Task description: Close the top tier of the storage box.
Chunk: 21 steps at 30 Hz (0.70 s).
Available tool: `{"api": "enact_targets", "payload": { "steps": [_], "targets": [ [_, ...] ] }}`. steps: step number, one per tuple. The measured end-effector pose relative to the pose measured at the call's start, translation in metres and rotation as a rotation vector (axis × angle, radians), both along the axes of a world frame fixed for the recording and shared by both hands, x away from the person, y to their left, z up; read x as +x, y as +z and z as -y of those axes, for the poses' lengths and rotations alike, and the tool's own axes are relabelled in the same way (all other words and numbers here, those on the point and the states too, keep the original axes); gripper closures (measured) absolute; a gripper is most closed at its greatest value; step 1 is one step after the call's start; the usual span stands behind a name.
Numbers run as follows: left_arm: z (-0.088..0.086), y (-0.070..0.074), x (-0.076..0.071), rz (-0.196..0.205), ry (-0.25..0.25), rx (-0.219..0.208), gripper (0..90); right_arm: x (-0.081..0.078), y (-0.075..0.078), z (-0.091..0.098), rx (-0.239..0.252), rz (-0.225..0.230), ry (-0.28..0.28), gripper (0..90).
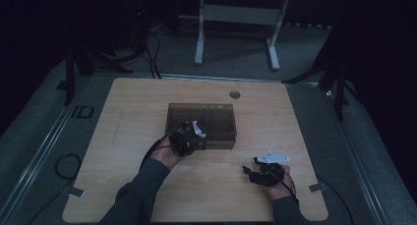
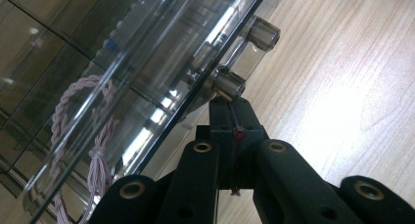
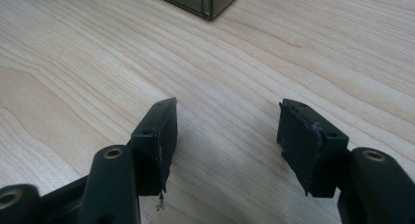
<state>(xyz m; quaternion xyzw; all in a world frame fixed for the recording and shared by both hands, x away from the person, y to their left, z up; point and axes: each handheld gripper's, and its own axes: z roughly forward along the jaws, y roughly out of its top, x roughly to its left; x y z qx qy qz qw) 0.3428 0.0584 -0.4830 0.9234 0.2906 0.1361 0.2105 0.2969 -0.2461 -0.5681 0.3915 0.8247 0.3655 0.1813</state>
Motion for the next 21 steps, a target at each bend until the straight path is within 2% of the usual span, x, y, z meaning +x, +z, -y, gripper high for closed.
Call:
{"api": "enact_targets", "payload": {
  "steps": [21],
  "targets": [
    [0.002,0.001,0.012,0.014,0.027,-0.002,90.0,0.0,0.0,0.0,0.001,-0.002,-0.002,40.0]
  ]
}}
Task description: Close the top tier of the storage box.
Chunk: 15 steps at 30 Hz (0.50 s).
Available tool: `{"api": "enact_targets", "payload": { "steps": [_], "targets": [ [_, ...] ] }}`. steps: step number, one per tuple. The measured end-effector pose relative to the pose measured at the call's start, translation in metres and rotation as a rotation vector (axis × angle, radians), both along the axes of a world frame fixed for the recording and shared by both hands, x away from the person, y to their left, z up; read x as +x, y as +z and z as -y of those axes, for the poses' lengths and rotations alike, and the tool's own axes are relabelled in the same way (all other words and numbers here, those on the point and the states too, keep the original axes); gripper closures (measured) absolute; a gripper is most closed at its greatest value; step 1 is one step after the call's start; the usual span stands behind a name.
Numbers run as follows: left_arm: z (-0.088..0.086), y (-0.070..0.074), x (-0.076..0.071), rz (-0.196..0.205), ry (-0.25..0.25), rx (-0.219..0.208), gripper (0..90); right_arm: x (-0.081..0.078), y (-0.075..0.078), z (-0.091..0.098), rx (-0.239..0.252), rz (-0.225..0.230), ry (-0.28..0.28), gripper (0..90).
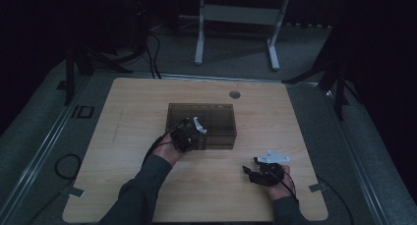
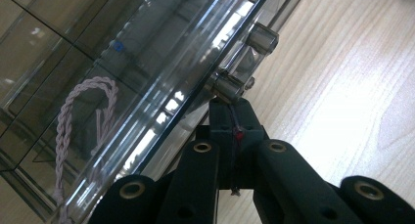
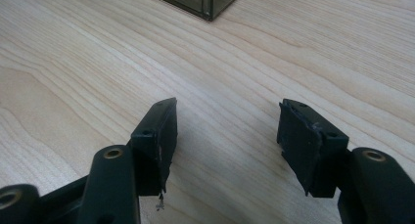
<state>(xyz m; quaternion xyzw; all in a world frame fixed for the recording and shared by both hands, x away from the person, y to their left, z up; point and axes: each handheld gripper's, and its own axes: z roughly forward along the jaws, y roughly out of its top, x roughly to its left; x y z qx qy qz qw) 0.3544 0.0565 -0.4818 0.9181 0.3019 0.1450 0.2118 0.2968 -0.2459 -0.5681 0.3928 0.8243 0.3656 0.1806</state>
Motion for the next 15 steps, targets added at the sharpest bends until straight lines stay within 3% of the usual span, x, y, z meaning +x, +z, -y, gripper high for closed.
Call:
{"api": "enact_targets", "payload": {
  "steps": [15],
  "targets": [
    [-0.0007,-0.0005,0.0047,0.005,0.02,-0.014,90.0,0.0,0.0,0.0,0.0,0.0,0.0,40.0]
  ]
}}
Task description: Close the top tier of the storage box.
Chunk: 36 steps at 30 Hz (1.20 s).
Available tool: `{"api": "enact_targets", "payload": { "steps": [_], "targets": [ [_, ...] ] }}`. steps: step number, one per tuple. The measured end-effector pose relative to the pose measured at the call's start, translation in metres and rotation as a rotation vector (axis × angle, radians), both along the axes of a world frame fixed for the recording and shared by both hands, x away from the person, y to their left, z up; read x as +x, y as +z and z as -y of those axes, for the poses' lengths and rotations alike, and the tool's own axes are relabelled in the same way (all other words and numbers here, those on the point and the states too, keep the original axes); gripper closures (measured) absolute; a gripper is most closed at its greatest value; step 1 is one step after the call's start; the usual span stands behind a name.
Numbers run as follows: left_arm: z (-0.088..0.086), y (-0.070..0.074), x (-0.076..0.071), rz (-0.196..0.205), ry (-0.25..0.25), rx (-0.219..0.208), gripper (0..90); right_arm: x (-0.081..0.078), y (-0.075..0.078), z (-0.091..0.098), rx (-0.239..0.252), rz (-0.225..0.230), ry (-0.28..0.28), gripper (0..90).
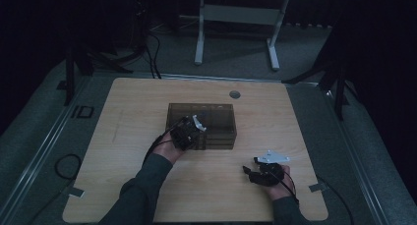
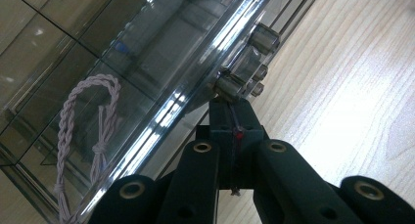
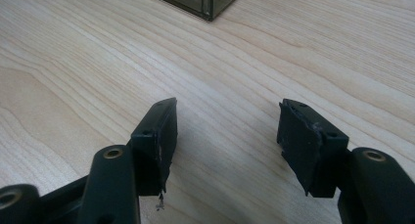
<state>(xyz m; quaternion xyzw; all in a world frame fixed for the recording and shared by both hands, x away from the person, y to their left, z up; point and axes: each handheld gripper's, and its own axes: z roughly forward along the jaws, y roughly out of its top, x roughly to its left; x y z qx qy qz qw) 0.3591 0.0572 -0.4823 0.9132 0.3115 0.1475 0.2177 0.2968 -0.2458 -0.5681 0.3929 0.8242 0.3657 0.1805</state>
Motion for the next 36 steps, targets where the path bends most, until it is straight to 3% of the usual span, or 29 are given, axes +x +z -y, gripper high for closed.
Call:
{"api": "enact_targets", "payload": {
  "steps": [13,22,31,36],
  "targets": [
    [-0.002,0.001,-0.001,-0.01,-0.008,0.002,90.0,0.0,0.0,0.0,0.0,0.0,0.0,40.0],
    [-0.009,0.008,-0.009,0.003,-0.02,-0.023,90.0,0.0,0.0,0.0,-0.001,0.0,-0.001,40.0],
    [-0.027,0.016,-0.021,0.016,-0.019,-0.068,88.8,0.0,0.0,0.0,-0.001,-0.001,-0.001,40.0],
    [-0.043,0.016,-0.029,0.023,0.01,-0.101,88.4,0.0,0.0,0.0,-0.001,0.001,0.0,39.9]
  ]
}}
